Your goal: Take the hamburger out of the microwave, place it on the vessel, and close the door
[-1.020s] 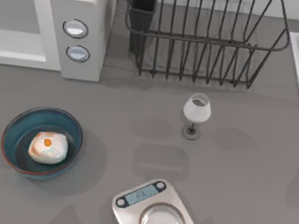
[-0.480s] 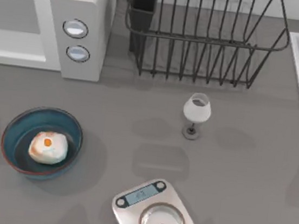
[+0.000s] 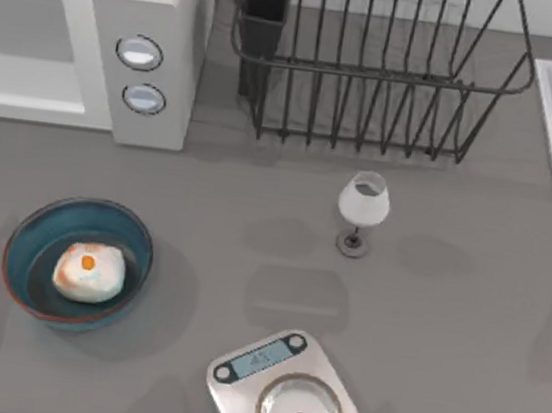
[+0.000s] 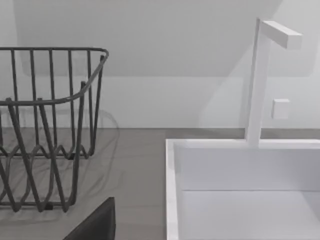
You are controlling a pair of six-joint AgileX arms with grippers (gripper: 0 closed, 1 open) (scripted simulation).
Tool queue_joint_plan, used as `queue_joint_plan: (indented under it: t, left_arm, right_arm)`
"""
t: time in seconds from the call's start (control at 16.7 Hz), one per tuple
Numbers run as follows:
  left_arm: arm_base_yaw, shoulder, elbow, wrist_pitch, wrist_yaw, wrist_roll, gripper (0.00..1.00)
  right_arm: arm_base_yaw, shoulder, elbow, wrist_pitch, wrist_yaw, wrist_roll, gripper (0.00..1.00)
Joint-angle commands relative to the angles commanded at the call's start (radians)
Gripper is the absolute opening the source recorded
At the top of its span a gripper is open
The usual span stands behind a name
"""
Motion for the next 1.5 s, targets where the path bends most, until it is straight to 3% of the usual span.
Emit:
queue_joint_plan:
  t: [0.24, 0.42, 1.2, 1.5]
  left_arm:
    - [0.031, 0.029, 0.028, -0.023, 0.021, 0.023, 0.00]
    - [0.129, 0.157, 0.144, -0.095, 0.085, 0.105, 0.00]
    - [0.881, 1.257, 1.031, -0.656, 0.581, 0.731, 0.00]
    - [1.075, 1.545, 1.253, -0.801, 0.709, 0.891, 0.00]
  right_arm:
    - [0.000, 0.000, 0.000, 0.000, 0.000, 0.000, 1.00]
    - [0.000, 0.000, 0.000, 0.000, 0.000, 0.000, 1.00]
    - [0.000, 0.000, 0.000, 0.000, 0.000, 0.000, 1.00]
    - [0.000, 0.000, 0.000, 0.000, 0.000, 0.000, 1.00]
